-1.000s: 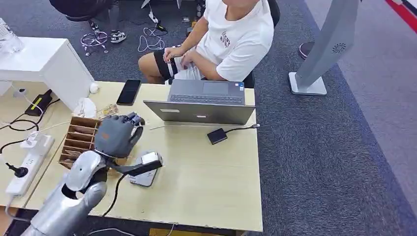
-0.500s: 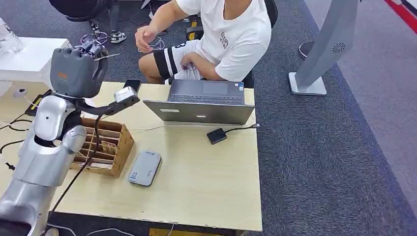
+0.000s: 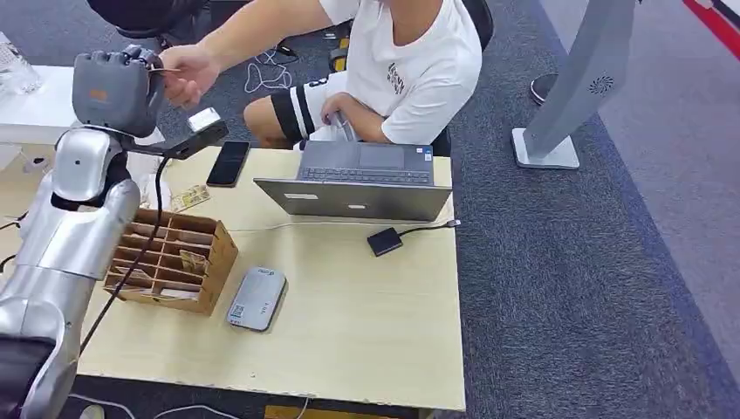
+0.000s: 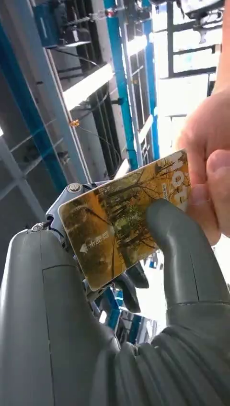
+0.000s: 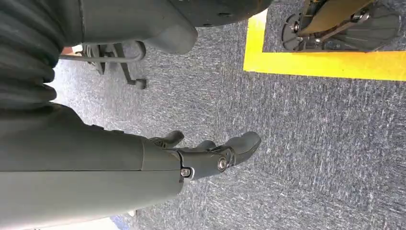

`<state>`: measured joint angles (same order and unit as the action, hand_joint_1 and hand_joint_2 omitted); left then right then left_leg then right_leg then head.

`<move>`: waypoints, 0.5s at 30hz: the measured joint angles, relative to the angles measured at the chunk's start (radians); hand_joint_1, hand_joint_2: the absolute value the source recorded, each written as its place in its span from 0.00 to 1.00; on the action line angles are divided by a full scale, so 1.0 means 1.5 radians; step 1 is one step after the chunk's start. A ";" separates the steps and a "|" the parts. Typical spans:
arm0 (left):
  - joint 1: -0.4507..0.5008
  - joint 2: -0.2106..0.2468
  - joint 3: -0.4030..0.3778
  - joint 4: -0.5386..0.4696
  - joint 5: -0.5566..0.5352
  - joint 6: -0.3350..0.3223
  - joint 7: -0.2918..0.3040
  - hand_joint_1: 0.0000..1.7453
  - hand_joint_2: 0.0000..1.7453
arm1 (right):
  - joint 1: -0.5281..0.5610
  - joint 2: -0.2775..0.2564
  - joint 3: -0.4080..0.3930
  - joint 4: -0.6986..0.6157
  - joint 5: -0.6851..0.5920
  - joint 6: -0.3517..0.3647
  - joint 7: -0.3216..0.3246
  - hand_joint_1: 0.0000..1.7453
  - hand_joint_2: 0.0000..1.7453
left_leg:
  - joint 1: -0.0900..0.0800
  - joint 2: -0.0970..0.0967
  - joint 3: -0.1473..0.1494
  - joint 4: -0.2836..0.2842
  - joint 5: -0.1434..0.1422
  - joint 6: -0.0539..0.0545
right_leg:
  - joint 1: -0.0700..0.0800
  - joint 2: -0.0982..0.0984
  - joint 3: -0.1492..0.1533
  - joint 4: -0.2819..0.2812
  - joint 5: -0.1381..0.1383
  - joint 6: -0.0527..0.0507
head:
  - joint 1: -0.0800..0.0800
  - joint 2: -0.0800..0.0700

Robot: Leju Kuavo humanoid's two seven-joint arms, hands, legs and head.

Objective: Pass the card to the sensor for recognition and then transmit it.

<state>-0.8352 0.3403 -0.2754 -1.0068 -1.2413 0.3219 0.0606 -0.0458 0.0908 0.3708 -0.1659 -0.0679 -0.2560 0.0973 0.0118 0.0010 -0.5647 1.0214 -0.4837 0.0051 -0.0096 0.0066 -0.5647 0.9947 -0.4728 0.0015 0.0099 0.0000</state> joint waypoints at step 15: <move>0.100 0.001 0.001 -0.056 -0.010 0.109 -0.031 0.00 1.00 | 0.000 0.000 0.002 0.000 0.008 -0.004 0.006 0.00 1.00 | 0.000 0.001 0.000 0.000 0.000 0.000 | 0.000 0.001 0.000 0.000 0.000 0.000 | 0.000 0.000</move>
<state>-0.6858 0.3410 -0.2739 -1.0915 -1.2562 0.4852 0.0142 -0.0454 0.0908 0.3731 -0.1659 -0.0561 -0.2621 0.1057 0.0113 0.0018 -0.5653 1.0212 -0.4842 0.0047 -0.0101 0.0074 -0.5645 0.9948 -0.4731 0.0018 0.0099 0.0000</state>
